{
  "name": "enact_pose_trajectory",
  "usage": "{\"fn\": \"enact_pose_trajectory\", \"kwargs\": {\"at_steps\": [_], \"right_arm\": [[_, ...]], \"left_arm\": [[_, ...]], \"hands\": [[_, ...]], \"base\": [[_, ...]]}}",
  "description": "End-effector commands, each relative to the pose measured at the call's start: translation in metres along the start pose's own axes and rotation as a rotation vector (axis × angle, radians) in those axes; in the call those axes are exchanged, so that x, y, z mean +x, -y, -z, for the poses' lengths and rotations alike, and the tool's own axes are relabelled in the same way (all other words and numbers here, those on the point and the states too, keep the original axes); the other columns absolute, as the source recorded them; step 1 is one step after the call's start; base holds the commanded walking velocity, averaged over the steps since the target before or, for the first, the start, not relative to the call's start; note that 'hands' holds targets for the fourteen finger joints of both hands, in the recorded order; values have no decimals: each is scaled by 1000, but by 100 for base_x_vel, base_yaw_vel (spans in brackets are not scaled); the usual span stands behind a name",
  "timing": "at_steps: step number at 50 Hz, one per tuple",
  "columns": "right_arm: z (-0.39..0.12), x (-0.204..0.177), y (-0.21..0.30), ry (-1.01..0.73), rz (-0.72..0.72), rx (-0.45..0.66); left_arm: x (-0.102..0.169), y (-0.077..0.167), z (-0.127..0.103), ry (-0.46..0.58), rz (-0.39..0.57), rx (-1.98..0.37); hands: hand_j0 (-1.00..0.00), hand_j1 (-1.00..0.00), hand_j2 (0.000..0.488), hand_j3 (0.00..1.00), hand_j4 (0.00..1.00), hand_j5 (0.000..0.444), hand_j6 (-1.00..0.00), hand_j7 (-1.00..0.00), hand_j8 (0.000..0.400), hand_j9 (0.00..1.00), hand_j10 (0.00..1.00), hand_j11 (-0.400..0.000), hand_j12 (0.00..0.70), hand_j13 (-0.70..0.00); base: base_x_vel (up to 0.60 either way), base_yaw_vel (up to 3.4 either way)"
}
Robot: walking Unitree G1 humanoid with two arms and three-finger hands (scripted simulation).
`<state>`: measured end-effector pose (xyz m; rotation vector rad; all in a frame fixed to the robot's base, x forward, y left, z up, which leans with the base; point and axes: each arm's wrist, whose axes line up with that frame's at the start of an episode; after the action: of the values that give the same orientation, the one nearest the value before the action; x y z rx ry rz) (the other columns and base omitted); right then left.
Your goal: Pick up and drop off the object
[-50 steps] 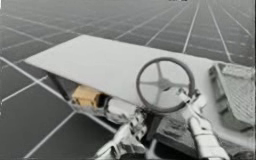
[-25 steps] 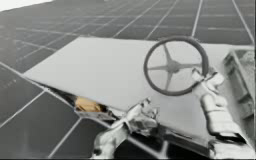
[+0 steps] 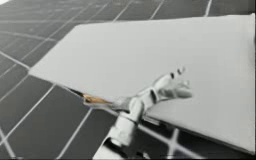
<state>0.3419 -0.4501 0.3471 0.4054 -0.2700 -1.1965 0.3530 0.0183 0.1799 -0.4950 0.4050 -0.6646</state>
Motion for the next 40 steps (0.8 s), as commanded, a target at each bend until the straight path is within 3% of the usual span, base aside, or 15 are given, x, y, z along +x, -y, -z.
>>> {"fn": "enact_pose_trajectory", "kwargs": {"at_steps": [1,6,7,8,9,10,11,12,13,17,22,25,31,34,40], "right_arm": [[-6,78,-19,-19,29,17],[49,72,-20,-121,53,-42],[60,72,-29,-148,51,-72],[63,71,-33,-185,49,-96],[68,68,-41,-174,31,-111],[72,68,-54,-191,23,-135],[78,68,-57,-196,25,-144],[82,74,-68,-222,10,-160],[85,73,-67,-219,18,-162],[75,85,-50,-206,28,-170],[76,47,-19,-189,-80,-258],[70,-12,-11,-117,-255,-347],[44,-160,-22,242,-710,-409],[56,-231,-51,347,-929,-409],[95,-285,-64,331,-1084,-383]], "left_arm": [[-4,3,5,-1,-18,8],[-23,-8,-5,34,-98,-43],[-33,-11,-6,33,-109,-52],[-25,-17,-8,53,-125,-65],[-29,-16,-3,50,-136,-82],[-39,-12,-11,57,-146,-86],[-34,-20,-9,77,-155,-89],[-35,-18,-13,89,-162,-81],[-41,-16,-1,91,-180,-85],[-20,-4,-6,60,-134,-85],[-6,9,-11,72,-72,-47],[-7,20,-21,145,-79,-42],[-32,17,-49,484,-198,38],[-62,14,-56,532,-211,11],[-82,0,-59,718,-259,85]], "hands": [[0,0,0,1000,1000,0,0,0,0,1000,1000,-400,0,-700],[0,0,0,1000,1000,0,0,0,0,1000,1000,-400,0,-700],[0,0,0,932,1000,34,0,0,0,1000,1000,-400,0,-700],[0,0,0,211,978,383,0,0,0,1000,1000,-400,0,-700],[0,0,0,0,190,95,0,0,0,1000,1000,-400,0,-700],[0,0,0,0,0,0,0,0,0,932,1000,-400,0,-700],[0,0,0,0,0,0,0,0,0,211,978,-391,0,-684],[0,0,0,0,0,0,0,0,0,0,190,-76,0,-133],[0,0,0,0,0,0,0,0,0,0,0,0,0,0],[0,0,0,0,0,0,0,0,0,0,0,0,0,0],[0,0,0,0,0,0,0,0,0,0,0,0,0,0],[0,0,0,0,0,0,0,0,0,0,0,0,0,0],[0,0,0,0,0,0,0,0,0,0,0,0,0,0],[0,0,0,0,0,0,0,0,0,0,0,0,0,0],[0,0,0,0,0,0,0,0,0,0,0,0,0,0]], "base": [[0,-39],[0,-29],[0,-19],[0,-15],[0,-13],[0,-10],[0,-7],[0,-5],[0,-4],[0,-3],[0,-9],[0,-13],[0,-13],[0,-8],[0,-4]]}}
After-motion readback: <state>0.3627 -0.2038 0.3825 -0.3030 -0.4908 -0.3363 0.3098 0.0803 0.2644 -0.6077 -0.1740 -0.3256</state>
